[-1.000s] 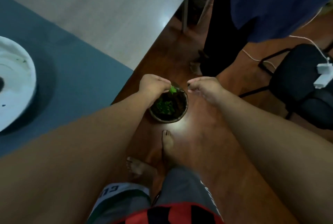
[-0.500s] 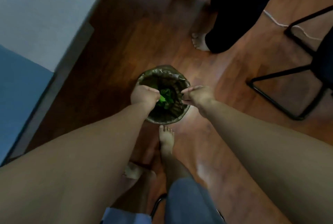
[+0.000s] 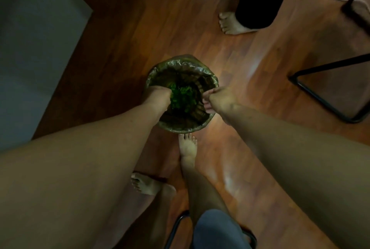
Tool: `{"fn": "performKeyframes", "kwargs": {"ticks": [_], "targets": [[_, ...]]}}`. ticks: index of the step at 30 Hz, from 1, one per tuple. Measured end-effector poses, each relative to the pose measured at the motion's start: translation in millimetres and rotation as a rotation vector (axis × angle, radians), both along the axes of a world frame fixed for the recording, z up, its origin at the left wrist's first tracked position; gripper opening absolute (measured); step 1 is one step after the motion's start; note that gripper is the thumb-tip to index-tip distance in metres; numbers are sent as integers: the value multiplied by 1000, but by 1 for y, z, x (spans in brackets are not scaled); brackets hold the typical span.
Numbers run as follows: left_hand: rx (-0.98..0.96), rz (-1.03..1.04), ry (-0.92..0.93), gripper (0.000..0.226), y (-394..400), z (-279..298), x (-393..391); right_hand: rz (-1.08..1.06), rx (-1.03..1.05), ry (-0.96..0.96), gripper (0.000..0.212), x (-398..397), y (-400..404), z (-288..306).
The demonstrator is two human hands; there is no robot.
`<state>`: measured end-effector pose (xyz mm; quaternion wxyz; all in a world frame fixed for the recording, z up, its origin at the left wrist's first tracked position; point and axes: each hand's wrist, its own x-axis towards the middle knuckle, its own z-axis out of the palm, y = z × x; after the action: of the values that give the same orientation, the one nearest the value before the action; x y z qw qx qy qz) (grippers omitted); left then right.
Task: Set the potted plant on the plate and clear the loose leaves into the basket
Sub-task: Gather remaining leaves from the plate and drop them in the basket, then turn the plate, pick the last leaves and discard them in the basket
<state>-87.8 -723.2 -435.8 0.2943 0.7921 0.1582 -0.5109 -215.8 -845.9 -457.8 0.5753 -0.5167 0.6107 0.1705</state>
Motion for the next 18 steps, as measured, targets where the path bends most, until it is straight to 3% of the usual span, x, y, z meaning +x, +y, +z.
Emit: {"fn": "performKeyframes", "kwargs": {"ticks": [7,12,18], "targets": [[-14,-242,-147,27,-4,82,2,176,-111,-36,20,7,-3,78],[-198,-372,-394,18,-1,194,8,204,-237,-51,19,7,7,163],[-305,-453,-622,28,37,333,33,206,-406,-140,28,34,36,305]]}}
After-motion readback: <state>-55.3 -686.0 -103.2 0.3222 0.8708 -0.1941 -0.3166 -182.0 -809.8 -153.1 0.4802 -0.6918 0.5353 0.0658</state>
